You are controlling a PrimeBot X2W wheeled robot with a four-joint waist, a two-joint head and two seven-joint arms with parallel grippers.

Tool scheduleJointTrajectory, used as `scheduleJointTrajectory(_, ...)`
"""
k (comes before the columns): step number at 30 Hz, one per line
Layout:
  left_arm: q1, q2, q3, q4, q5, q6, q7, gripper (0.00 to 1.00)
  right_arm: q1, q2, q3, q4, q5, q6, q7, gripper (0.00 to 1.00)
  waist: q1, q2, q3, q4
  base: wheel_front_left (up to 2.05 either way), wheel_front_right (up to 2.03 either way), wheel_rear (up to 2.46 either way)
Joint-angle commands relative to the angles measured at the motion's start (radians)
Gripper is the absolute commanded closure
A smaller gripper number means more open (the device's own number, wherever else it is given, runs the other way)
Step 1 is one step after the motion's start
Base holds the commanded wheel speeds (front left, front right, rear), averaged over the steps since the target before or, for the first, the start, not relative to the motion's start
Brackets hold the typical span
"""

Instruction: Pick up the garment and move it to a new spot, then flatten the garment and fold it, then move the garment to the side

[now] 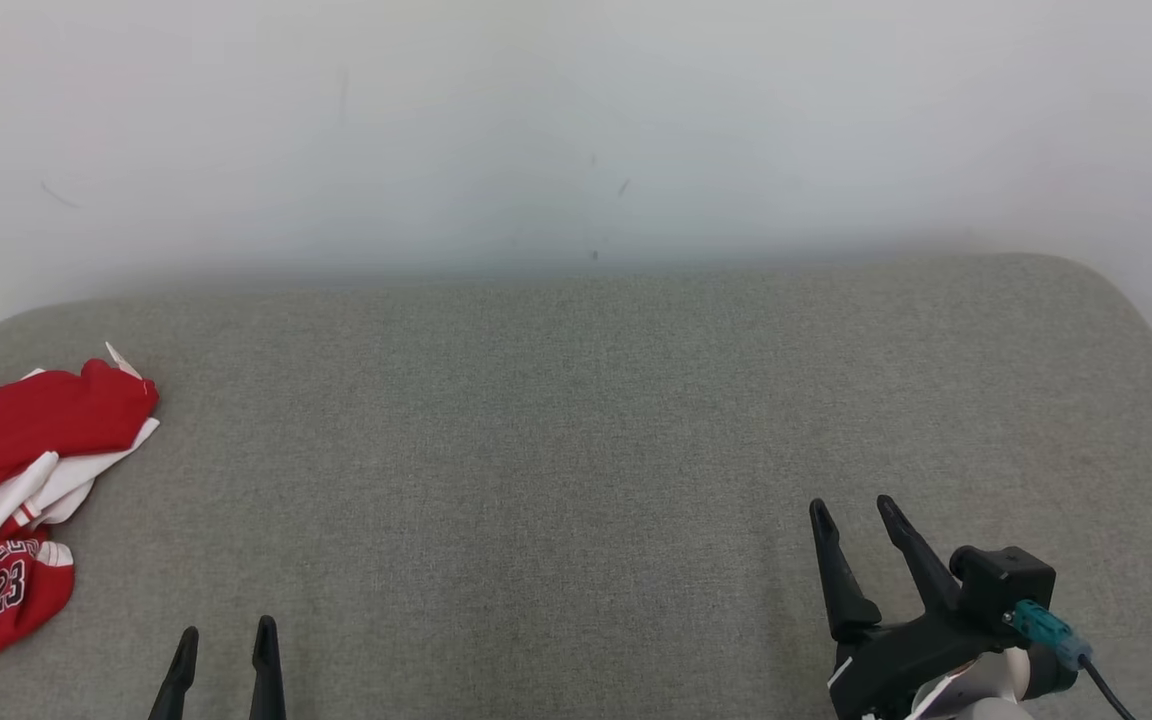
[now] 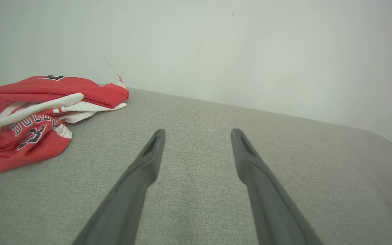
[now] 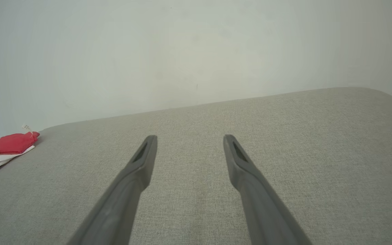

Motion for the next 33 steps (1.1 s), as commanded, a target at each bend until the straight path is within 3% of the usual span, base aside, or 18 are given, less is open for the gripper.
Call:
scheduleJointTrajectory(1, 0.012, 0.012, 0.006, -0.01, 0.031, 0.006, -0.008, 0.0, 0.002, -0.007, 0.014, -0.005, -0.027, 0.001, -0.013, 0.0, 0.0, 0.0, -0.002, -0.001, 0.0, 0.0, 0.0)
scheduleJointTrajectory(33, 0.055, 0.041, 0.029, -0.04, 0.239, 0.039, -0.025, 0.0, 0.042, 0.012, 0.042, -0.024, -0.124, 0.001, -0.065, 0.0, 0.0, 0.0, -0.018, -0.002, 0.0, 0.0, 0.0)
